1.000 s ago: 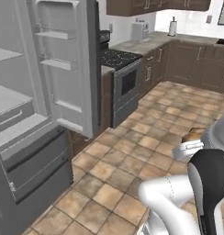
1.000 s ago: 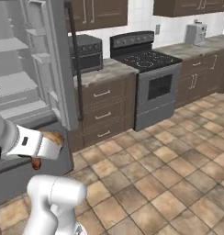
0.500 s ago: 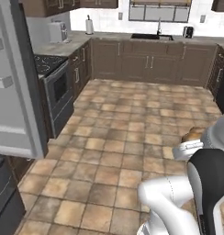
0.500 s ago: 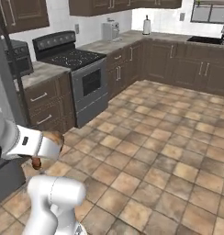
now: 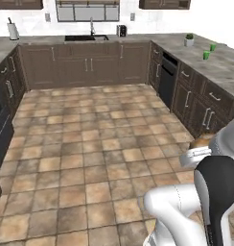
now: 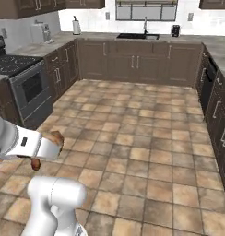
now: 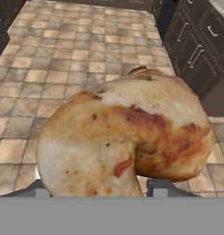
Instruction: Gather the onion and mushroom from the fridge and place them on a tray on the dining counter. Then gather the chicken drumstick and fish from the fridge and place them on the other tray.
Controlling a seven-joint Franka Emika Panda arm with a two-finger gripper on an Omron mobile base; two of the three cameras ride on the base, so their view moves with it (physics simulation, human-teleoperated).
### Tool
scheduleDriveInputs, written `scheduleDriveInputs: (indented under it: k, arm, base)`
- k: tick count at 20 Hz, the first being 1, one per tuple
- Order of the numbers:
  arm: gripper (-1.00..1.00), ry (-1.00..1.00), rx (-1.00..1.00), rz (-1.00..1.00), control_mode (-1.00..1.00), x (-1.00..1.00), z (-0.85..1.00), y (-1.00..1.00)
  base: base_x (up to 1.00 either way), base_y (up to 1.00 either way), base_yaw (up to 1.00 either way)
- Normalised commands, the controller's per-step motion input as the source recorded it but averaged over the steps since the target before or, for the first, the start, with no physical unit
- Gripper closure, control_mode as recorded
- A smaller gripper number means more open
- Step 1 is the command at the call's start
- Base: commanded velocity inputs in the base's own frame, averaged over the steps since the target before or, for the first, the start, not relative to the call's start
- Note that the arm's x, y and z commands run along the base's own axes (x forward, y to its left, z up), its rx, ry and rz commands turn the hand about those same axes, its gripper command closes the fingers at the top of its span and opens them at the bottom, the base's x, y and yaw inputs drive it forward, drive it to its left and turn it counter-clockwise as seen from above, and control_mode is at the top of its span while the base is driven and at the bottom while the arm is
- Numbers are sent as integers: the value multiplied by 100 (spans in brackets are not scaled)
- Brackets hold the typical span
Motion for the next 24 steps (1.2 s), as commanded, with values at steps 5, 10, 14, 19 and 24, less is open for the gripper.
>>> scheduleDriveInputs:
  k: [5,10,14,19,24]
  arm:
    - [100,0,0,0,100,0,0,0]
    - [100,0,0,0,100,0,0,0]
    - [100,0,0,0,100,0,0,0]
    - [100,0,0,0,100,0,0,0]
    - [100,0,0,0,100,0,0,0]
  base:
    - [-4,-59,-42]
    - [16,-97,-24]
    - [39,-100,-11]
    - [57,-100,-10]
    - [87,-100,-7]
